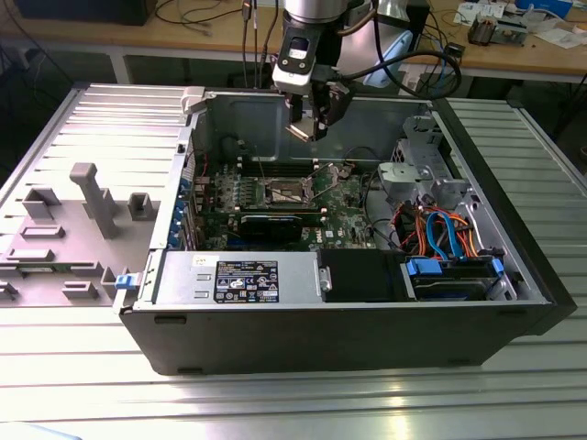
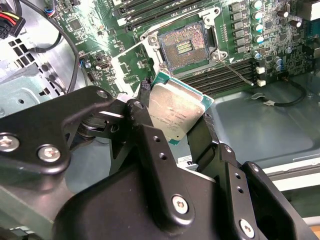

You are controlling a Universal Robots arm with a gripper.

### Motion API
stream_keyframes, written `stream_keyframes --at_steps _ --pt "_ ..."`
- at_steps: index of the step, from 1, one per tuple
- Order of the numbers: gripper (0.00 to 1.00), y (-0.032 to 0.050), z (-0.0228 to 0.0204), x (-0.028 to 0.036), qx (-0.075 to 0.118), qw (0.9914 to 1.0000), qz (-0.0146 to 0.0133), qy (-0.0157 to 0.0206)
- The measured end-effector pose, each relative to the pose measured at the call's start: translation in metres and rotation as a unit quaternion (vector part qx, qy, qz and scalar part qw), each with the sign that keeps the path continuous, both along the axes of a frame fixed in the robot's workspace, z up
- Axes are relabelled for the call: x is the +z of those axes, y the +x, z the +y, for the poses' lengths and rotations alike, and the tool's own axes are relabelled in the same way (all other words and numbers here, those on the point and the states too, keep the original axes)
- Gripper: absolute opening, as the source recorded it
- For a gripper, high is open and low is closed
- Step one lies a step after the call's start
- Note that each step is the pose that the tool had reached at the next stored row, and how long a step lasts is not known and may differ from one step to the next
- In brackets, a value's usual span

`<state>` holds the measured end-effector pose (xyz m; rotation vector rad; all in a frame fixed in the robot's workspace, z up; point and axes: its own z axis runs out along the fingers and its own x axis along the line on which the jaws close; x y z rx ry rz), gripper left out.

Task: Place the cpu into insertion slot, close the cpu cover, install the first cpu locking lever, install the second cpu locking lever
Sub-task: 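Place the cpu into insertion slot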

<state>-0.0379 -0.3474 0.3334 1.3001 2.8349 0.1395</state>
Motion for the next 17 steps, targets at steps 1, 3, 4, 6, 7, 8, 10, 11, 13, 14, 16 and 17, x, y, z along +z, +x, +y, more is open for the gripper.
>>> stream_keyframes --at_steps 1,3,4,6,7,8,10,11,13,14,16,17 --pt "0.55 0.0 0.0 0.0 -0.001 1.0 0.0 0.0" --pt "0.55 0.0 0.0 0.0 -0.002 1.0 0.0 0.0" --pt "0.55 0.0 0.0 0.0 -0.003 1.0 0.0 0.0" --pt "0.55 0.0 0.0 0.0 -0.004 0.99999 0.0 0.0" --pt "0.55 0.0 0.0 0.0 -0.005 0.99999 0.0 0.0" --pt "0.55 0.0 0.0 -0.0001 -0.006 0.99998 0.0 0.0" --pt "0.55 0.0 0.0 0.0 -0.008 0.99997 0.0 0.0" --pt "0.55 0.0 0.0 0.0 -0.009 0.99996 0.0 0.0" --pt "0.55 0.0 0.0 -0.0001 -0.01 0.99995 0.0 0.0" --pt "0.55 0.0 0.0 0.0 -0.011 0.99994 0.0 0.0" --pt "0.55 0.0 0.0 -0.0001 -0.012 0.99992 0.0 0.0" --pt "0.55 0.0 0.0 -0.0001 -0.013 0.99991 0.0 0.0"
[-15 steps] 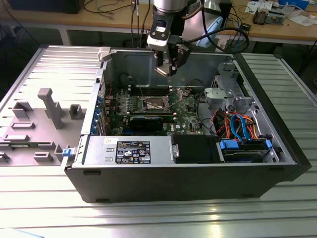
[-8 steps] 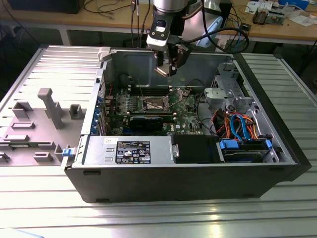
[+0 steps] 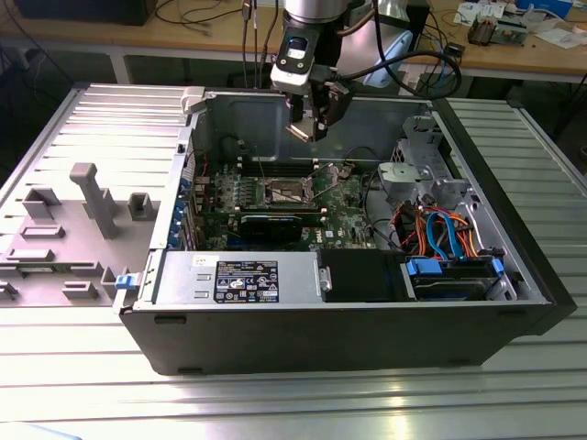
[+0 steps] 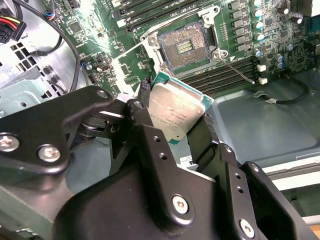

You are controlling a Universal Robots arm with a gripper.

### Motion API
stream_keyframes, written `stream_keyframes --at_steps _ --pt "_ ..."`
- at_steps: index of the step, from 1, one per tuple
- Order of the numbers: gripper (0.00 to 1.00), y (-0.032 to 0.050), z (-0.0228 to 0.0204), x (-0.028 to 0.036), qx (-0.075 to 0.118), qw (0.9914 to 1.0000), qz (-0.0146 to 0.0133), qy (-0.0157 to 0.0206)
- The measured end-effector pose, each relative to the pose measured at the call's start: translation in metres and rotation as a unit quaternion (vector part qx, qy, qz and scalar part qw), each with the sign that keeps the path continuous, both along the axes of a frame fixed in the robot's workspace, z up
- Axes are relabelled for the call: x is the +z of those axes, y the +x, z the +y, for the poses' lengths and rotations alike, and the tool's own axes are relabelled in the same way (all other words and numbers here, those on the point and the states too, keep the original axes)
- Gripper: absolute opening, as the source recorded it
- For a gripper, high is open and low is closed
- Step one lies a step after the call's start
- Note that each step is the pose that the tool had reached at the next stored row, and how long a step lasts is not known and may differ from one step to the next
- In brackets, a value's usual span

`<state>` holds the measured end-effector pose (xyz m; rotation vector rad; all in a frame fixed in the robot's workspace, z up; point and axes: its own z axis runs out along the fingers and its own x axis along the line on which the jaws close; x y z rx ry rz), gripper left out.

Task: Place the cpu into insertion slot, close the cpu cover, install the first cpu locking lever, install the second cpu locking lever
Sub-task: 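Place the cpu into insertion slot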

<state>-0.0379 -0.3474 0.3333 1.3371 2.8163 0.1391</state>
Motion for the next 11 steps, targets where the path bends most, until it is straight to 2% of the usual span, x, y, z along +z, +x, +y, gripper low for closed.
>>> stream_keyframes --at_steps 3,11 --pt "0.55 0.0 0.0 -0.0001 -0.013 0.99992 0.0 0.0" --pt "0.55 0.0 0.0 -0.0001 -0.021 0.99979 0.0 0.0"
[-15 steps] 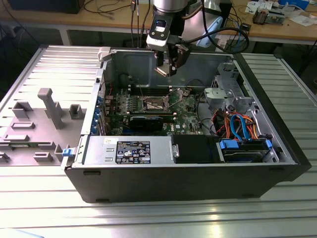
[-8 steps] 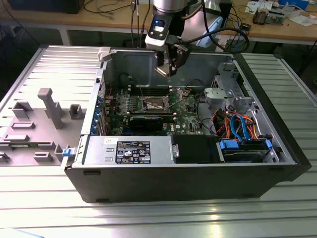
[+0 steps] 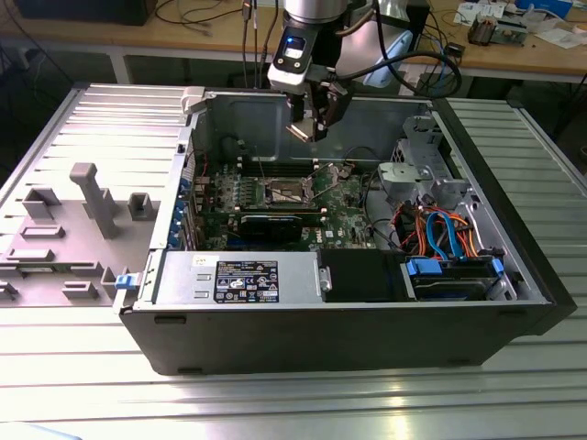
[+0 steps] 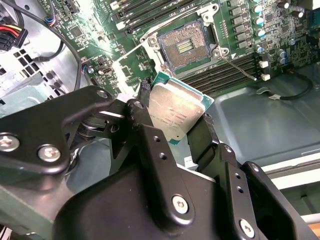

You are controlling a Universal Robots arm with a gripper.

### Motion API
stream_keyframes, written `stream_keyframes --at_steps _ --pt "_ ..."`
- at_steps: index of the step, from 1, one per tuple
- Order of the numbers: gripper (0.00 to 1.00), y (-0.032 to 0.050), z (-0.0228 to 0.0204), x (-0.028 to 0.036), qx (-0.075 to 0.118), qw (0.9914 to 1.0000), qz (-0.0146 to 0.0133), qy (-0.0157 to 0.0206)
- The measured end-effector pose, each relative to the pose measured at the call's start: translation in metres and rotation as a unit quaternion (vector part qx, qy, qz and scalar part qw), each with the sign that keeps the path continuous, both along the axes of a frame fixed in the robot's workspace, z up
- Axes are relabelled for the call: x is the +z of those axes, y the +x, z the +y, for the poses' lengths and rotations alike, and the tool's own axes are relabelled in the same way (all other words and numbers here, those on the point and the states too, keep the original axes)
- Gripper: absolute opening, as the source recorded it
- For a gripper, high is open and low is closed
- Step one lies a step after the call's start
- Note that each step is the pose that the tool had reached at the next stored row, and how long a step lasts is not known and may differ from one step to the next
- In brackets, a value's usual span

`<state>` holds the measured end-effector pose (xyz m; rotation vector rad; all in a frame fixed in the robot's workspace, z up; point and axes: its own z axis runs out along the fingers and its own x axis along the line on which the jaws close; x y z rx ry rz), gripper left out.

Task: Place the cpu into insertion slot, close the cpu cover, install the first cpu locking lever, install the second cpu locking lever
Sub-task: 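Place the cpu into insertion slot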

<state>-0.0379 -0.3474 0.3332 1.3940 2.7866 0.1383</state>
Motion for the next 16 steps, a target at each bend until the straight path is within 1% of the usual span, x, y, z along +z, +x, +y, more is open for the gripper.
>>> stream_keyframes --at_steps 16 --pt "0.55 0.0 0.0 0.0 -0.01 0.99995 0.0 0.0"
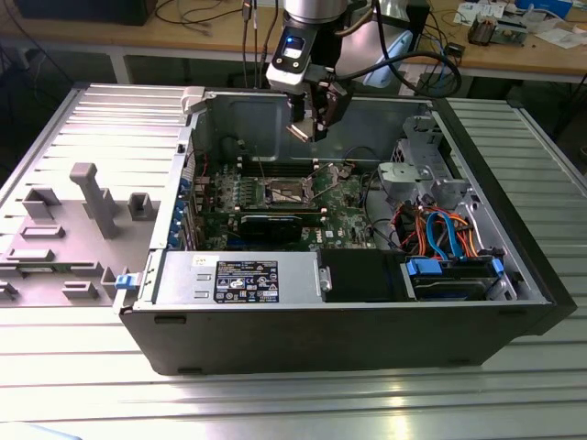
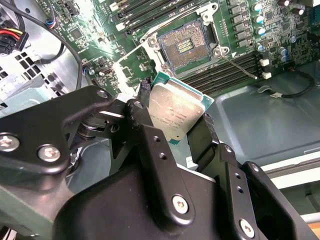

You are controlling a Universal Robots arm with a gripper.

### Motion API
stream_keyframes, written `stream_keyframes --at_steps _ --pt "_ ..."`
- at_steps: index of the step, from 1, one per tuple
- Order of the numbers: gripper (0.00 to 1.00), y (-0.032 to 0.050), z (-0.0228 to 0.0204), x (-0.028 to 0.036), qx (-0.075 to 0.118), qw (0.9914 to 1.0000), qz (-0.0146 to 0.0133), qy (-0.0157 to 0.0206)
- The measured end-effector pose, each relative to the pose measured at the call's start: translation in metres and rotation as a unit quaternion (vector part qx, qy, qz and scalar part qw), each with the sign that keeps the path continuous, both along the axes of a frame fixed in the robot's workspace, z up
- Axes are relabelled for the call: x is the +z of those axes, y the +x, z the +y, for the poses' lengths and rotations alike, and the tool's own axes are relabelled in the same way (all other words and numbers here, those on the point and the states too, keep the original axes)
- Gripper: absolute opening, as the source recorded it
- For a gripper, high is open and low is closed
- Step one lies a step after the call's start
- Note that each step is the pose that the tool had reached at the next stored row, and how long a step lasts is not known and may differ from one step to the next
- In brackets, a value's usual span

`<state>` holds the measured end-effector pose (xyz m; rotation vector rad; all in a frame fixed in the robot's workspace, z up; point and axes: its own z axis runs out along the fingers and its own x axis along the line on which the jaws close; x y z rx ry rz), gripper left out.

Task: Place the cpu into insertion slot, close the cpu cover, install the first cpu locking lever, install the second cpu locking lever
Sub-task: 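Place the cpu into insertion slot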

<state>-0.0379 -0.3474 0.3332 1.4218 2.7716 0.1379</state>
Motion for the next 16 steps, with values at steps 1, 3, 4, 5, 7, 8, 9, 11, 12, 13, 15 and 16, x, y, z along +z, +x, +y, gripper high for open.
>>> stream_keyframes --at_steps 1,3,4,5,7,8,9,11,12,13,15,16 --pt "0.55 0.0 0.0 0.0 0.0 1.0 0.0 0.0" --pt "0.55 0.0 0.0 0.0 -0.002 1.0 0.0 0.0" --pt "0.55 0.0 0.0 0.0 -0.003 0.99999 0.0 0.0" --pt "0.55 0.0 0.0 0.0 -0.004 0.99999 0.0 0.0" --pt "0.55 0.0 0.0 0.0 -0.005 0.99999 0.0 0.0" --pt "0.55 0.0 0.0 -0.0001 -0.006 0.99998 0.0 0.0" --pt "0.55 0.0 0.0 -0.0001 -0.007 0.99998 0.0 0.0" --pt "0.55 0.0 0.0 -0.0001 -0.008 0.99997 0.0 0.0" --pt "0.55 0.0 0.0 -0.0001 -0.009 0.99996 0.0 0.0" --pt "0.55 0.0 0.0 -0.0001 -0.01 0.99995 0.0 0.0" --pt "0.55 0.0 0.0 -0.0001 -0.011 0.99994 0.0 0.0" --pt "0.55 0.0 0.0 -0.0001 -0.011 0.99994 0.0 0.0"
